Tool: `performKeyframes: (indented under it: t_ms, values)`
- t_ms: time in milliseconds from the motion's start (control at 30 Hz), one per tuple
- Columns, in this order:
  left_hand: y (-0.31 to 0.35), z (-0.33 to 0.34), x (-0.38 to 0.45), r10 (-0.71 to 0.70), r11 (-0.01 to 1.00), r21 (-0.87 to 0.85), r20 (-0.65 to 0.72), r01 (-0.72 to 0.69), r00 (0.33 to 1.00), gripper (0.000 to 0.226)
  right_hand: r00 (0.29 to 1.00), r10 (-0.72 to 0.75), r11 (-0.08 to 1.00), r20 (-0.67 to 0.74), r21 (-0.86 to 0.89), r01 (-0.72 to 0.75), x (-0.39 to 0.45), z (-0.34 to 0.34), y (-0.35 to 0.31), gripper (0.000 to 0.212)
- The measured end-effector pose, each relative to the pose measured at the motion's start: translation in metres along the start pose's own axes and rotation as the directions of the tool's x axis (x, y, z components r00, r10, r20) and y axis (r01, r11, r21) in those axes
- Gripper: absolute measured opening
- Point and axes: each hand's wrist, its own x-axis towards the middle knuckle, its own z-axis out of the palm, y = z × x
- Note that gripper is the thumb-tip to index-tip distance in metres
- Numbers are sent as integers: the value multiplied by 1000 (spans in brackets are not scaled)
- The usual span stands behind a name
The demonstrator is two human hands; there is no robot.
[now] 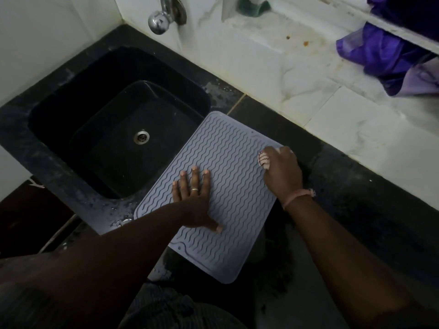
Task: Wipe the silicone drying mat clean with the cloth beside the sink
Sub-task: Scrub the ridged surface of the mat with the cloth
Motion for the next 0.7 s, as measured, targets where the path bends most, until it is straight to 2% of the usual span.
performKeyframes:
  t_ms: [67,133,200,233,300,500,600,700]
  values:
    - [0,0,1,-8,1000,7,6,8,1000,160,999,-50,996,0,80,50,-15,0,-18,56]
    - [2,-1,2,-27,1000,12,17,27,999,160,980,-193,970,40,159,184,-40,6,-45,52]
    - [5,-1,4,-52,999,8,38,52,998,158,923,-363,924,126,178,340,-68,16,-73,41]
    - [6,-1,4,-66,998,10,44,66,997,157,898,-405,906,173,205,370,-79,21,-82,40]
    - [8,-2,5,-75,997,18,64,74,995,155,894,-393,912,217,215,349,-84,27,-82,47]
    - [8,-8,1,-64,998,28,85,62,994,160,942,-322,945,95,93,314,-33,21,-45,43]
    - [6,-8,2,-47,999,18,84,45,995,160,972,-228,974,52,11,227,7,11,-28,44]
    - [2,-7,2,-28,999,18,81,27,996,160,997,-75,994,11,-81,75,41,1,-15,50]
